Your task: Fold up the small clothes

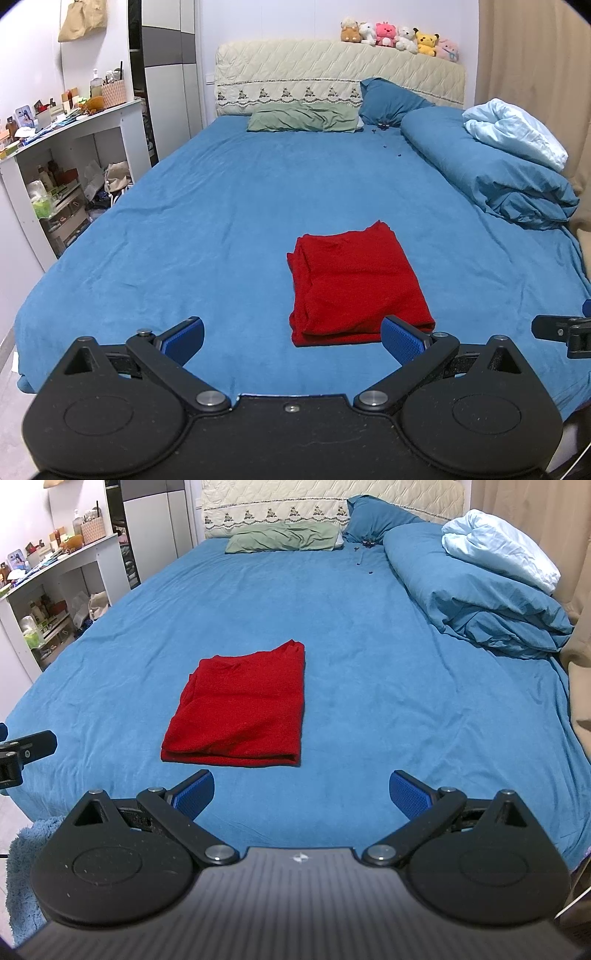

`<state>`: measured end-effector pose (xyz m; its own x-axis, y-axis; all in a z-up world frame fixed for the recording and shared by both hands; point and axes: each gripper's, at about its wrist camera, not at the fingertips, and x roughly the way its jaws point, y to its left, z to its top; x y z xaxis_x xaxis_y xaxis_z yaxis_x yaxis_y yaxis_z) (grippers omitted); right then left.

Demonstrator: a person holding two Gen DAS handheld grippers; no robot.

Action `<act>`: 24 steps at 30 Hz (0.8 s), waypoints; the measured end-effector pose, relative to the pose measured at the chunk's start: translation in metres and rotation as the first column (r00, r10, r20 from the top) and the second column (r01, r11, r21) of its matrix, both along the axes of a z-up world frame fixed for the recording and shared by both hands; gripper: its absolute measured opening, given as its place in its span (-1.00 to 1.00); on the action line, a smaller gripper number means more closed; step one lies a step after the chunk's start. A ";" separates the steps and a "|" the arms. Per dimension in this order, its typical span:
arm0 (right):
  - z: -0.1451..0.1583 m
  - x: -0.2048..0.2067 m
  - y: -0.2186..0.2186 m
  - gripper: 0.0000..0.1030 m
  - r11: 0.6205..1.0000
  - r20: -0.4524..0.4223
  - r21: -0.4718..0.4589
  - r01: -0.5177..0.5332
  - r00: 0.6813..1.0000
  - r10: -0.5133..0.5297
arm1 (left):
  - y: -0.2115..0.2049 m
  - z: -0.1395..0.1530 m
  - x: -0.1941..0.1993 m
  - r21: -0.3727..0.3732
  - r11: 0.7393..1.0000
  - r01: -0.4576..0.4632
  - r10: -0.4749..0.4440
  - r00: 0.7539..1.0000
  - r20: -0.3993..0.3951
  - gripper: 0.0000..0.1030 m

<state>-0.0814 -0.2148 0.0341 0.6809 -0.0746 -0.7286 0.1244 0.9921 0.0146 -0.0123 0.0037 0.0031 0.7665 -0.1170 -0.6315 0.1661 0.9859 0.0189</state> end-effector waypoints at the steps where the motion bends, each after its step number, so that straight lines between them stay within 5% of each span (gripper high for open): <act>1: 0.000 0.000 0.000 1.00 1.000 0.000 0.000 0.000 1.000 0.000 | 0.000 0.000 0.000 0.000 1.000 -0.001 0.001 1.000 0.000 1.00; 24: 0.002 -0.003 0.006 1.00 1.000 0.006 -0.005 0.001 1.000 -0.001 | 0.005 0.002 -0.005 -0.034 0.999 -0.005 0.006 1.000 0.026 1.00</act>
